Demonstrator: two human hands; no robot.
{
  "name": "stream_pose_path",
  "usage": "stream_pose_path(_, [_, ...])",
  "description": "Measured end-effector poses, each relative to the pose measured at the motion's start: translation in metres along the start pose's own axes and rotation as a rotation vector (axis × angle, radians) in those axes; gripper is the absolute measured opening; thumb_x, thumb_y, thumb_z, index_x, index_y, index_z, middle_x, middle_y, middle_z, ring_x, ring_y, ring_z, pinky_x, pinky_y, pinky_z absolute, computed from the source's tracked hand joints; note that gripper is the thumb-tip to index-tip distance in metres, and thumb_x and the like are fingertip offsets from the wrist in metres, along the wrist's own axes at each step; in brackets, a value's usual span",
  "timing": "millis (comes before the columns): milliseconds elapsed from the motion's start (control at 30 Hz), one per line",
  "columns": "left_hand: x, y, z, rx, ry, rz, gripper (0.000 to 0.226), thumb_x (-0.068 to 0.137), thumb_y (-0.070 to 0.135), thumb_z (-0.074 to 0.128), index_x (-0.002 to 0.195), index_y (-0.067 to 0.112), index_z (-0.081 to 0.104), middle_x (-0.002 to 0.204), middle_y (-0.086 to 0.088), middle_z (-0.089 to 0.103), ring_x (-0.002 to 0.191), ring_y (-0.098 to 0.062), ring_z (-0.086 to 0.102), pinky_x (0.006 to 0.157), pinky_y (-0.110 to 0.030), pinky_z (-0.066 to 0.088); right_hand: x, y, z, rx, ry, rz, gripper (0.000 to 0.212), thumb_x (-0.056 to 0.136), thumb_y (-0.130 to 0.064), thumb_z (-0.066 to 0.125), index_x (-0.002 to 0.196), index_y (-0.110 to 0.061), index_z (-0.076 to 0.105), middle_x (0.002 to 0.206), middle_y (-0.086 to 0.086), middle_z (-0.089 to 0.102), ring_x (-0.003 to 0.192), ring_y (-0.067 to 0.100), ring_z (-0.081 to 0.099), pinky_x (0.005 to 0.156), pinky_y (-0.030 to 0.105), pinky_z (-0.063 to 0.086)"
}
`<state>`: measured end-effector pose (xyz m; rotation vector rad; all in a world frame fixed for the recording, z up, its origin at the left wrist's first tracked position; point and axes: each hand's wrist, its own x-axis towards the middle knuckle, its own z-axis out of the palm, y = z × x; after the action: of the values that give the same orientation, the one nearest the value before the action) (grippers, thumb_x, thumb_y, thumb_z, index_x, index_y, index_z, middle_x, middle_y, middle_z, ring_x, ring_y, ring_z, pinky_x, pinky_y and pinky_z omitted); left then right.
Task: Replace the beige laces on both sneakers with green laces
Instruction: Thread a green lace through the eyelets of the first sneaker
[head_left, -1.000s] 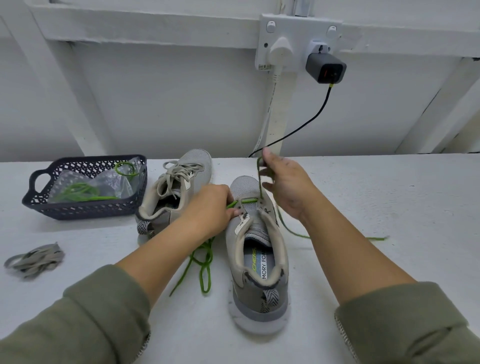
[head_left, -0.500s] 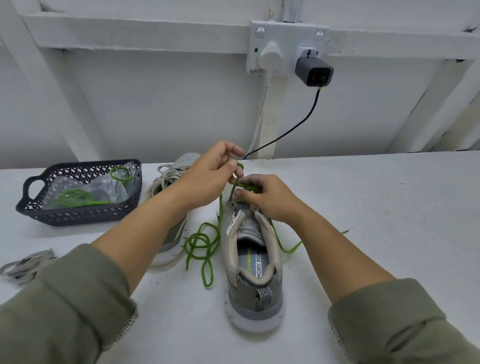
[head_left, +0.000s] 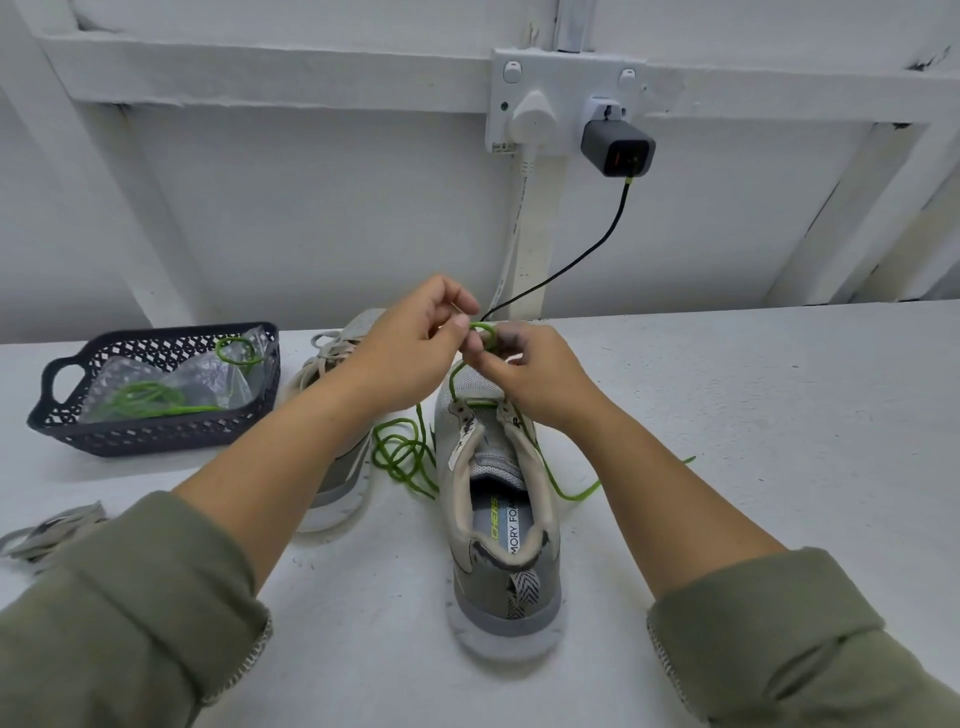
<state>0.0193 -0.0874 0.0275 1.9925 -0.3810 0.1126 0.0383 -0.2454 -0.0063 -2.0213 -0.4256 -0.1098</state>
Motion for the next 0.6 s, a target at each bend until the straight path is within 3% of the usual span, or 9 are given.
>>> stream_pose_path(133, [-0.001, 0.000, 0.000, -0.115, 0.181, 0.010, 0.018, 0.101, 0.009, 0.043, 0.097, 0.025, 0.049, 0.075, 0.006, 0.065, 0.044, 0.001, 0.037, 0.051, -0.021, 0.032, 0.001, 0.010, -0.001, -0.250, 0.120, 0.286, 0.020, 0.095, -0.028, 0.059, 0.095, -0.013, 0.072, 0.066, -0.004, 0.057, 0.060, 0.007, 0.049, 0.050, 0.016, 0.034])
stream_pose_path(233, [0.002, 0.005, -0.003, -0.298, 0.339, 0.002, 0.018, 0.101, 0.009, 0.042, 0.096, 0.026, 0.047, 0.076, 0.003, 0.063, 0.050, 0.005, 0.046, 0.059, -0.023, 0.034, -0.001, 0.020, -0.003, -0.320, 0.076, 0.495, 0.021, 0.095, -0.026, 0.060, 0.102, -0.010, 0.071, 0.081, 0.001, 0.060, 0.075, 0.015, 0.053, 0.050, 0.017, 0.032])
stream_pose_path(300, [0.004, 0.004, -0.003, -0.266, 0.305, -0.036, 0.013, 0.101, 0.011, 0.043, 0.099, 0.023, 0.046, 0.079, 0.003, 0.064, 0.049, 0.007, 0.046, 0.059, -0.025, 0.034, -0.001, 0.015, -0.005, -0.288, 0.054, 0.481, 0.023, 0.091, -0.028, 0.064, 0.108, -0.013, 0.066, 0.094, 0.003, 0.060, 0.090, 0.020, 0.056, 0.064, 0.022, 0.040])
stream_pose_path(367, [0.003, 0.000, -0.001, -0.127, 0.206, -0.061, 0.008, 0.100, 0.011, 0.044, 0.102, 0.018, 0.046, 0.082, 0.005, 0.066, 0.044, 0.006, 0.043, 0.055, -0.024, 0.033, -0.001, 0.003, -0.010, -0.377, 0.022, 0.459, 0.047, 0.084, -0.034, 0.069, 0.124, -0.018, 0.051, 0.117, 0.007, 0.051, 0.111, 0.025, 0.048, 0.084, 0.031, 0.043])
stream_pose_path(467, [0.002, -0.006, 0.001, 0.057, 0.124, -0.043, 0.008, 0.098, 0.011, 0.048, 0.102, 0.018, 0.047, 0.083, 0.008, 0.068, 0.046, 0.006, 0.043, 0.056, -0.024, 0.034, -0.005, -0.020, -0.015, -0.645, 0.133, 0.407, 0.072, 0.076, -0.038, 0.074, 0.133, -0.018, 0.033, 0.131, 0.008, 0.036, 0.123, 0.029, 0.033, 0.091, 0.042, 0.038])
stream_pose_path(533, [0.002, -0.007, 0.000, 0.145, 0.108, -0.032, 0.008, 0.097, 0.012, 0.050, 0.100, 0.020, 0.049, 0.081, 0.011, 0.069, 0.051, 0.009, 0.047, 0.058, -0.024, 0.034, -0.004, -0.032, -0.015, -0.660, 0.205, 0.248, 0.072, 0.080, -0.036, 0.072, 0.137, -0.018, 0.032, 0.133, 0.009, 0.035, 0.124, 0.028, 0.033, 0.093, 0.041, 0.037])
stream_pose_path(600, [0.002, -0.008, 0.001, 0.161, 0.090, -0.032, 0.010, 0.097, 0.013, 0.051, 0.097, 0.023, 0.049, 0.079, 0.012, 0.069, 0.052, 0.010, 0.048, 0.058, -0.023, 0.034, 0.003, -0.034, -0.011, -0.576, 0.129, 0.063, 0.055, 0.089, -0.030, 0.065, 0.138, -0.019, 0.042, 0.129, 0.010, 0.042, 0.121, 0.027, 0.040, 0.093, 0.038, 0.039])
